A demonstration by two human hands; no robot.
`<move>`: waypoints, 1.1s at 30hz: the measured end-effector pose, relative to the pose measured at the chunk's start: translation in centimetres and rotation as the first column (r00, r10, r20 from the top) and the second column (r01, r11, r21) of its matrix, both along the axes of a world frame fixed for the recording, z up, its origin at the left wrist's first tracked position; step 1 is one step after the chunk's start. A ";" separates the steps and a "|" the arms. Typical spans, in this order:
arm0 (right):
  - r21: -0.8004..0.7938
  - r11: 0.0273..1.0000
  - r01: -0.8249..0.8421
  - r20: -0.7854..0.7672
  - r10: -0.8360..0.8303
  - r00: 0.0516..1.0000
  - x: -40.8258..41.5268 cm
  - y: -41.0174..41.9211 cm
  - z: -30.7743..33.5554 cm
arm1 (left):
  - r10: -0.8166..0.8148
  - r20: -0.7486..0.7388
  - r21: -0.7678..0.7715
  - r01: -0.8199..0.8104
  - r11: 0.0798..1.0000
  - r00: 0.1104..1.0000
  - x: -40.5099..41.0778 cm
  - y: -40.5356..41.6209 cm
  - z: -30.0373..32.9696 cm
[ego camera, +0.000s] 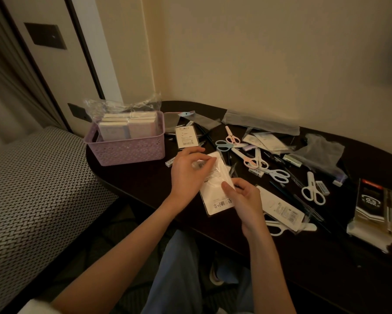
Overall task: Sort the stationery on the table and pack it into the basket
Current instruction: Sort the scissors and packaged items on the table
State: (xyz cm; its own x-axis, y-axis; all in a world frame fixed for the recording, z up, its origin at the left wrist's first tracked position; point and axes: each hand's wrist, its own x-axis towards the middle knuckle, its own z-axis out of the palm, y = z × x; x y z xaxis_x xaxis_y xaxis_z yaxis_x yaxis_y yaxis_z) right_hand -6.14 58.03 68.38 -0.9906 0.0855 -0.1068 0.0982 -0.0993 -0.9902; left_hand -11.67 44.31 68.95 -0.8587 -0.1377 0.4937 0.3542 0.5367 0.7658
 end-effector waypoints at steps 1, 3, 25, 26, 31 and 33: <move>0.001 1.000 0.002 -0.003 -0.002 1.000 0.0 0.0 0.0 | 0.006 0.017 0.051 -0.007 0.999 1.000 0.0 0.2 0.1; -0.001 1.000 0.003 -0.011 -0.004 1.000 0.0 0.0 0.0 | 0.008 0.071 0.168 -0.020 0.986 0.997 0.1 0.6 0.4; -0.035 0.984 0.176 -0.110 -0.179 0.978 -0.7 0.8 1.1 | -0.382 0.383 0.553 0.122 0.824 0.841 1.9 1.5 1.5; -0.033 0.980 0.199 -0.122 -0.201 0.972 -0.8 0.9 1.1 | -0.385 0.383 0.537 0.137 0.832 0.839 2.0 1.6 1.5; 0.019 0.965 0.263 -0.194 -0.255 0.947 -0.9 1.0 0.7 | -0.396 0.381 0.503 0.172 0.847 0.836 2.1 1.6 1.5; 0.029 0.951 0.308 -0.238 -0.292 0.926 -0.8 0.8 0.7 | -0.368 0.364 0.494 0.157 0.855 0.856 2.1 1.7 1.3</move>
